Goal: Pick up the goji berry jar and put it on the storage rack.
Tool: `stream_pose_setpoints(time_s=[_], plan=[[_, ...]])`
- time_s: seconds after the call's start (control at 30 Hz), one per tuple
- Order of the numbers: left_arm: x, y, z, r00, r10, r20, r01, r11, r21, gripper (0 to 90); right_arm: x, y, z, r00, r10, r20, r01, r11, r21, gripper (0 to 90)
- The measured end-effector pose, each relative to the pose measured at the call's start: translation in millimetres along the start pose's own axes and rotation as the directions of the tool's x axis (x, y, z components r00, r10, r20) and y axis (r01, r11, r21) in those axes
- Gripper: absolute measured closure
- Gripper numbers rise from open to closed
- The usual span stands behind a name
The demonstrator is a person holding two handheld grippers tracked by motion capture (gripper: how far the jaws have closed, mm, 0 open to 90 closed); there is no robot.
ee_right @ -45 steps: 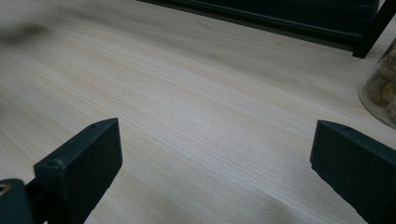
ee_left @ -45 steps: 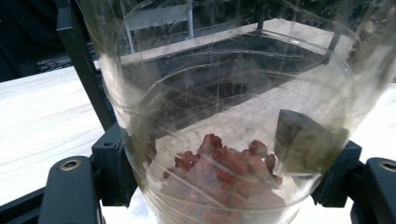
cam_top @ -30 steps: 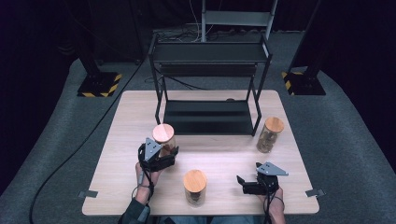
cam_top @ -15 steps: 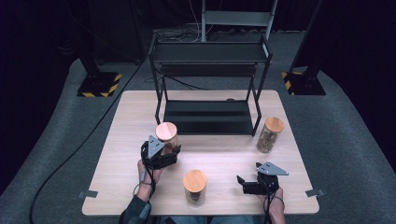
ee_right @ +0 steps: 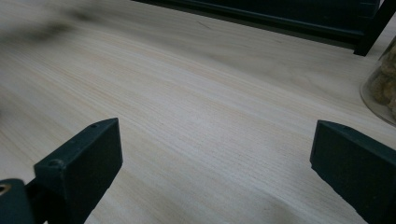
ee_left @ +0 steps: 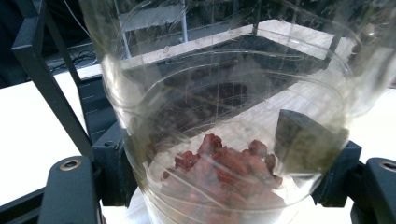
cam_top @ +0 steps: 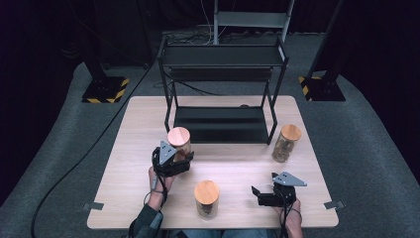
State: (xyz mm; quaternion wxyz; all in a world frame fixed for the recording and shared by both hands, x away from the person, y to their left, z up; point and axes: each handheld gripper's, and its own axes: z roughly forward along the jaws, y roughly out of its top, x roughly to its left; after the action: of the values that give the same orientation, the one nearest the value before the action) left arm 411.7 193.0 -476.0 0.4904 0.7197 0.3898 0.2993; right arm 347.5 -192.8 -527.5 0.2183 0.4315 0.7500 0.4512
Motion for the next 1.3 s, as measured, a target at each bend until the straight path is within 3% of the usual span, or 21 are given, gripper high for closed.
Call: stream_pose_setpoints(time_s=[1.3], plan=[[4.6, 11.4, 21.7, 1.0000, -0.002, 0.005, 0.002, 1.0000, -0.001, 25.0, -0.4, 0.2, 0.6, 1.0000, 0.002, -0.003, -0.002, 1.000, 0.005, 1.9]])
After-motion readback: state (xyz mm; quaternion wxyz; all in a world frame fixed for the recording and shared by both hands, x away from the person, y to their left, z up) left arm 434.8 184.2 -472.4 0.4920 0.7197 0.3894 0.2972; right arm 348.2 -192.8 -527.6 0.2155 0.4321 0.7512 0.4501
